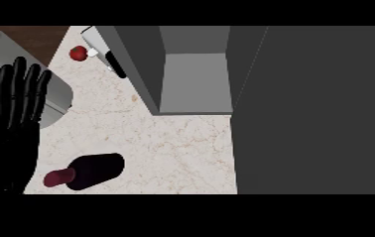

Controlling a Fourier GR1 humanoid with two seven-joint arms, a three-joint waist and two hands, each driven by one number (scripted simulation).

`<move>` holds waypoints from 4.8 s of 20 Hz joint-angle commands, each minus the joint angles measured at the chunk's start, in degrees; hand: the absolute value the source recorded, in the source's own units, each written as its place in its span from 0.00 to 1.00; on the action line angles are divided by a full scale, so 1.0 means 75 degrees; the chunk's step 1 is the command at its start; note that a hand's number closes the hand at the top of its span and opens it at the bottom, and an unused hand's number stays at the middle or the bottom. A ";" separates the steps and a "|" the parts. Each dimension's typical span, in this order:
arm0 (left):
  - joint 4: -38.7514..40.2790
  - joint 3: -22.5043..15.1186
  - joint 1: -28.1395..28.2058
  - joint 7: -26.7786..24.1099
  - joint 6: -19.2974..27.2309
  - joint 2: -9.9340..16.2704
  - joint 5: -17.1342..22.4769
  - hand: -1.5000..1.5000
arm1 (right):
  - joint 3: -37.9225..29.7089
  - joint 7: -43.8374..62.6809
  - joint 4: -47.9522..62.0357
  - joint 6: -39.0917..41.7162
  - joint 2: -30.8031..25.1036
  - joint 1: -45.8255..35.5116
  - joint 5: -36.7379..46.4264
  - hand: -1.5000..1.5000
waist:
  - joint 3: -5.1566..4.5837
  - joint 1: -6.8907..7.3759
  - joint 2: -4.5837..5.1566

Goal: Pick up the wine, place it into the cabinet and close the cabinet

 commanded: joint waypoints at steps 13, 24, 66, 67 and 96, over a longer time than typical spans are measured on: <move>-0.1750 -0.4692 0.4128 -0.1988 0.1799 -0.0954 -0.0629 0.00 | 0.0540 0.1440 -0.1599 0.1575 -0.0626 0.1519 -0.1995 0.00 | -0.0192 0.0080 0.0180; -0.1638 -0.7125 0.4949 -0.2519 0.3211 -0.0901 -0.2355 0.00 | 0.0508 0.2937 -0.2642 0.1045 -0.0548 0.0956 -0.2246 0.00 | -0.0191 0.0068 0.0203; -0.2341 -0.3655 0.5770 -0.3178 0.3339 0.0954 0.1981 0.00 | 0.0566 0.3902 -0.3681 0.0684 -0.0421 0.0893 -0.1909 0.00 | -0.0203 -0.0044 0.0190; -0.2384 -0.3064 0.6032 -0.3134 0.2883 0.1348 0.2544 0.00 | 0.0145 0.4221 -0.3684 0.0736 -0.0660 0.0598 -0.2585 0.00 | -0.0209 -0.0004 0.0183; 0.2968 -0.0812 0.3971 -0.4948 0.0577 0.0559 0.3793 0.00 | -0.0508 0.4943 -0.3576 0.0721 -0.0727 -0.0380 -0.2859 0.00 | -0.0191 -0.0028 0.0216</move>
